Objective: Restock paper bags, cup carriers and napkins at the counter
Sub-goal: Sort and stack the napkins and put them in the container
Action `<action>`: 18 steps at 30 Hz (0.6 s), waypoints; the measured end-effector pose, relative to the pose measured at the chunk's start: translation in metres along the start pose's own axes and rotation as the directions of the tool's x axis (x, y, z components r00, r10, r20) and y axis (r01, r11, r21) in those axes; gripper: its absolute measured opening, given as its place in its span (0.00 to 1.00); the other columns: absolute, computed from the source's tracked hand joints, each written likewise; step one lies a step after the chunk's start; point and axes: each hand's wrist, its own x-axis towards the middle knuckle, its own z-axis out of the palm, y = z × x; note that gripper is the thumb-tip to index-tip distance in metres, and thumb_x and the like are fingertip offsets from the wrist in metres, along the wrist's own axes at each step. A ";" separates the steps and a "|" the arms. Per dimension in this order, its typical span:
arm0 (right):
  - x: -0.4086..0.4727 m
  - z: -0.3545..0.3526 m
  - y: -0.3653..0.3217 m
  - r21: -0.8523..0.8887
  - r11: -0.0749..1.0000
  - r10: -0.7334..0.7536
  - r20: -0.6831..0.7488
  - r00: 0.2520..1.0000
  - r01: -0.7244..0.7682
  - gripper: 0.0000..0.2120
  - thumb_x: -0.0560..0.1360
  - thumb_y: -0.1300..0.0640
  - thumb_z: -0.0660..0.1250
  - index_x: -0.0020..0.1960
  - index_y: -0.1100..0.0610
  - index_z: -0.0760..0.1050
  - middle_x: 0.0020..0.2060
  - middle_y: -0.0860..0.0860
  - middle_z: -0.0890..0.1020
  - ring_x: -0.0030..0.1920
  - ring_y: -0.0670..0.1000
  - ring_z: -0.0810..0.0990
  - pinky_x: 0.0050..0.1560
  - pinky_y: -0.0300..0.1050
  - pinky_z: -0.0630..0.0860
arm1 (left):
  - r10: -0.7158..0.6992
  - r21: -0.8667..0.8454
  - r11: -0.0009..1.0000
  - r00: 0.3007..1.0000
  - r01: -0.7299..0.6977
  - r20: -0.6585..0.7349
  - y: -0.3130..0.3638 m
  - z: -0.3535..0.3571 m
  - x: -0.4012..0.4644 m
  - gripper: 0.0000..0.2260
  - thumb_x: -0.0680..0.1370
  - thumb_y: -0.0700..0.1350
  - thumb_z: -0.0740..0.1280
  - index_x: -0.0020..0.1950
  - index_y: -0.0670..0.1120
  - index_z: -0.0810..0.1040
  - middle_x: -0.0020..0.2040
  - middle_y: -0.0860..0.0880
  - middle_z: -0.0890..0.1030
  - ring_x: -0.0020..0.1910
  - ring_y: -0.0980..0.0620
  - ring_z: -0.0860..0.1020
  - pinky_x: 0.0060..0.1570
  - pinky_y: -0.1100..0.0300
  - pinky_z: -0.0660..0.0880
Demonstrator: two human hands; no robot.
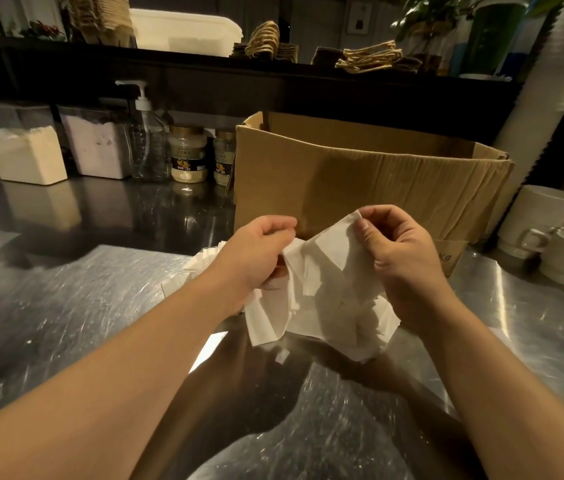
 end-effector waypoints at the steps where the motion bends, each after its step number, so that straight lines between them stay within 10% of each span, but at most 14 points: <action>1: 0.000 0.000 0.000 -0.001 1.000 0.010 0.000 1.000 -0.010 0.04 0.79 0.56 0.69 0.53 0.52 0.82 0.46 0.48 0.84 0.48 0.47 0.82 0.39 0.33 0.78 | 0.055 -0.007 0.998 0.998 -0.055 -0.006 0.001 0.000 0.000 0.09 0.85 0.53 0.61 0.61 0.60 0.80 0.55 0.55 0.82 0.54 0.53 0.81 0.45 0.59 0.78; 5: -0.001 -0.001 -0.002 0.032 0.999 0.019 0.043 0.999 -0.020 0.02 0.79 0.56 0.70 0.50 0.51 0.82 0.45 0.49 0.85 0.48 0.50 0.83 0.41 0.38 0.79 | 0.179 -0.012 0.984 0.975 -0.179 0.128 0.007 -0.003 -0.006 0.13 0.85 0.54 0.60 0.60 0.53 0.83 0.52 0.55 0.82 0.53 0.55 0.79 0.43 0.70 0.75; 9: -0.003 0.003 -0.001 0.038 0.999 -0.001 0.104 0.995 -0.002 0.02 0.79 0.56 0.70 0.50 0.50 0.82 0.47 0.49 0.85 0.50 0.50 0.83 0.41 0.37 0.79 | 0.112 0.192 0.965 0.945 -0.177 0.307 0.003 -0.004 -0.009 0.09 0.77 0.53 0.74 0.56 0.59 0.82 0.47 0.59 0.84 0.51 0.51 0.82 0.52 0.55 0.79; 18: -0.006 0.006 0.001 0.005 0.995 -0.102 0.154 0.983 0.102 0.03 0.76 0.58 0.73 0.49 0.52 0.84 0.45 0.46 0.86 0.49 0.47 0.83 0.44 0.42 0.83 | 0.097 0.254 0.953 0.961 -0.166 0.260 -0.001 -0.003 -0.007 0.06 0.77 0.55 0.72 0.52 0.57 0.85 0.44 0.59 0.86 0.46 0.54 0.83 0.48 0.56 0.79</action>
